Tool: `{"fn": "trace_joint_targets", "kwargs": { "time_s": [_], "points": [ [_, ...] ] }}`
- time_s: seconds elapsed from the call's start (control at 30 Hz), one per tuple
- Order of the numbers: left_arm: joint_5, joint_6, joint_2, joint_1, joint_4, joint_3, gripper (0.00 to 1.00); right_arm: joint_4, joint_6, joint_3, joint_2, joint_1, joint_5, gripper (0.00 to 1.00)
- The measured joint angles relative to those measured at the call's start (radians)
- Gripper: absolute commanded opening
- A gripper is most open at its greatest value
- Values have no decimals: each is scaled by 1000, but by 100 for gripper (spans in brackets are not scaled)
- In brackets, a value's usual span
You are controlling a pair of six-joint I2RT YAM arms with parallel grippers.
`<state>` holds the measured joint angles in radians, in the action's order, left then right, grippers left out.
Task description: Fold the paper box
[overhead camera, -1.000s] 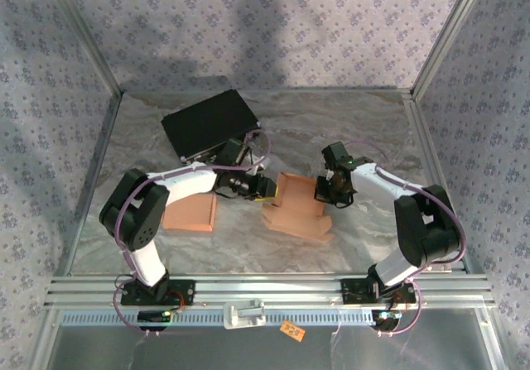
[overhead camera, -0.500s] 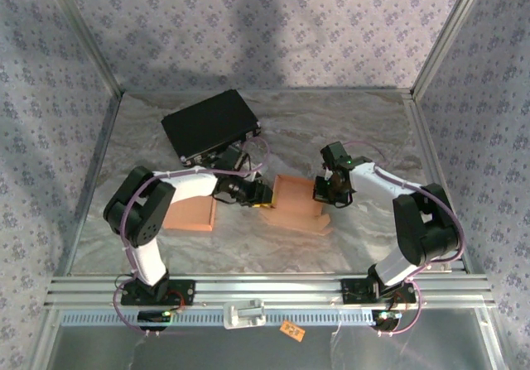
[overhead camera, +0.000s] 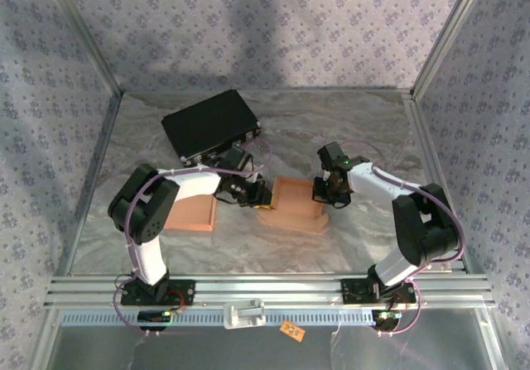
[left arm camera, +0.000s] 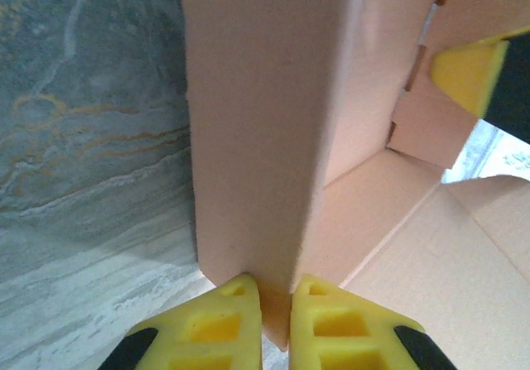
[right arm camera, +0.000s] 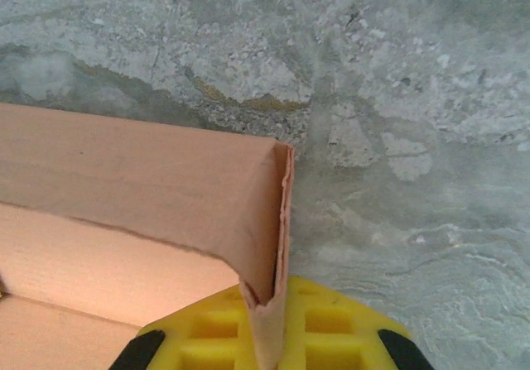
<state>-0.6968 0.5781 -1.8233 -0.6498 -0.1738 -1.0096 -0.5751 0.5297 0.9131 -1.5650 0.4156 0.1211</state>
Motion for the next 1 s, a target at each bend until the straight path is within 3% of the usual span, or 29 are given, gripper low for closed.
{"fn": "trace_joint_targets", "kwargs": {
  "time_s": [0.23,0.53,0.83,0.93,1.0],
  "points": [
    [179,-18,-2,-63,-187,-110,0,-11,1,2,17,34,-58,0],
    [552,34,4,-211,-386,-219,0,0,39,-33,121,120,-176,0],
    [620,46,3,-230,-406,-230,0,34,57,-60,126,130,-181,0],
    [612,25,4,-227,-401,-229,30,34,57,-60,126,129,-177,0],
    [583,5,4,-214,-372,-214,40,34,54,-60,126,127,-166,0]
  ]
}}
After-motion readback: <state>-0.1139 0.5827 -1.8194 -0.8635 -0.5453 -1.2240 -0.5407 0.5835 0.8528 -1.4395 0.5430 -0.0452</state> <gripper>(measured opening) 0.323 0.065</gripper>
